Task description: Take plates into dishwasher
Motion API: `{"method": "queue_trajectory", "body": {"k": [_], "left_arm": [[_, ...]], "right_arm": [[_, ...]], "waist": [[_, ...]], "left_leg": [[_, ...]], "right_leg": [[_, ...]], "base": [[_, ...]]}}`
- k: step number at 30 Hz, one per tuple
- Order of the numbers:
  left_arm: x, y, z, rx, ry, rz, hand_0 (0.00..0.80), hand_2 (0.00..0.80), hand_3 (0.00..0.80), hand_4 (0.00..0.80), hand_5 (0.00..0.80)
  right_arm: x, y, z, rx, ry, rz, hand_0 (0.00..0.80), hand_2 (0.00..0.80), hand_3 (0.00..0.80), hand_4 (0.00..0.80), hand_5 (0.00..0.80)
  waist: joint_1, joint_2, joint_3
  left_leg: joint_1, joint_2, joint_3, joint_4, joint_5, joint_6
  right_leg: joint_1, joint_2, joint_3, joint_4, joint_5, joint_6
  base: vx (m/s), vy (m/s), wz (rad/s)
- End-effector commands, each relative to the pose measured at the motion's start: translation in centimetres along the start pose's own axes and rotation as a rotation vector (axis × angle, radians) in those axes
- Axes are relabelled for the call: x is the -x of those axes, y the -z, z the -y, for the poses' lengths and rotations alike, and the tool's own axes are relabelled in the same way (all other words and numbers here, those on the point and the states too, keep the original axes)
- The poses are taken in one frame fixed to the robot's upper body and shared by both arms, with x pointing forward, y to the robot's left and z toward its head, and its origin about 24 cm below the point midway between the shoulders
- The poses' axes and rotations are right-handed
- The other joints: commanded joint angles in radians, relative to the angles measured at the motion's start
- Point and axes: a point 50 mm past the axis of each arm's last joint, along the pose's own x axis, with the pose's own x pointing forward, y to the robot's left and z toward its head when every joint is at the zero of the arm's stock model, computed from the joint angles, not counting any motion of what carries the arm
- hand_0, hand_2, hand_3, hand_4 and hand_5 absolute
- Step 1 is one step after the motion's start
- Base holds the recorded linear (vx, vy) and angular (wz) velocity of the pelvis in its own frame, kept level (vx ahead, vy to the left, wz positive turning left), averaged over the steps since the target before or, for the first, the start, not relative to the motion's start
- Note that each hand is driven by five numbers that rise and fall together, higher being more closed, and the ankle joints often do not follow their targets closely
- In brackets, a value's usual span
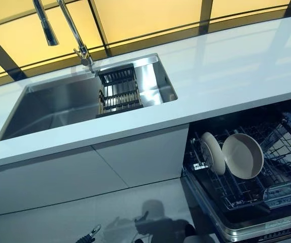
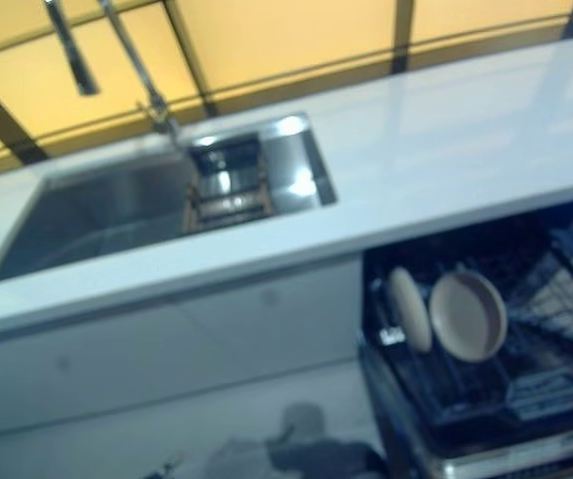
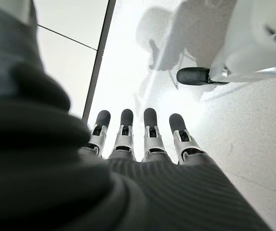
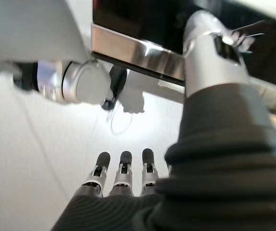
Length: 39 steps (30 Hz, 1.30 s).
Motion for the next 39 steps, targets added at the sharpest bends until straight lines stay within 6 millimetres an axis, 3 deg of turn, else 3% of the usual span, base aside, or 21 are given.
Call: {"method": "queue_trajectory", "body": {"k": [1, 8, 18, 29, 39], "left_arm": [[-0.1, 0.2, 1.0, 0.025, 0.033, 0.031, 0.0, 0.0, 0.0, 0.0, 0.0], [-0.1, 2.1, 1.1, 0.044, 0.043, -0.021, 0.0, 0.0, 0.0, 0.0, 0.0], [0.2, 2.8, 0.2, -0.025, 0.033, -0.067, 0.0, 0.0, 0.0, 0.0, 0.0], [0.5, 2.3, -0.7, -0.081, 0.017, -0.084, 0.0, 0.0, 0.0, 0.0, 0.0], [1.0, 3.0, -2.3, -0.088, -0.027, -0.112, 0.0, 0.0, 0.0, 0.0, 0.0]], "right_arm": [[1.2, -4.9, -7.8, -0.214, -0.325, 0.171, 0.0, 0.0, 0.0, 0.0, 0.0], [4.0, -8.4, -14.1, -0.14, -0.672, 0.25, 0.0, 0.0, 0.0, 0.0, 0.0], [8.3, -10.7, -20.2, 0.043, -0.969, 0.333, 0.0, 0.0, 0.0, 0.0, 0.0], [12.4, -11.6, -23.9, 0.089, -1.156, 0.412, 0.0, 0.0, 0.0, 0.0, 0.0], [13.0, -10.8, -24.5, 0.099, -1.189, 0.421, 0.0, 0.0, 0.0, 0.0, 0.0]], "waist": [[0.021, 0.049, 0.02], [0.046, 0.083, 0.014], [0.067, 0.042, -0.002], [0.07, 0.006, -0.007], [0.085, -0.029, -0.022]], "left_leg": [[-0.087, -0.047, -0.028, 0.299, -0.184, 0.099], [-0.105, -0.069, -0.039, 0.376, -0.217, 0.099], [-0.093, -0.057, -0.05, 0.42, -0.235, 0.093], [-0.042, -0.036, -0.064, 0.404, -0.22, 0.079], [0.006, -0.021, -0.069, 0.362, -0.197, 0.069]], "right_leg": [[-0.08, -0.06, -0.011, 0.25, -0.099, -0.052], [-0.092, -0.086, -0.015, 0.338, -0.144, -0.07], [-0.055, -0.115, -0.066, 0.372, -0.167, -0.073], [0.023, -0.109, -0.095, 0.343, -0.166, -0.06], [0.096, -0.086, -0.117, 0.275, -0.15, -0.046]], "base": [[-0.008, 0.133, 0.0], [0.029, 0.091, 0.0], [0.047, -0.012, 0.08], [0.044, -0.045, 0.14], [0.045, -0.044, 0.04]]}}
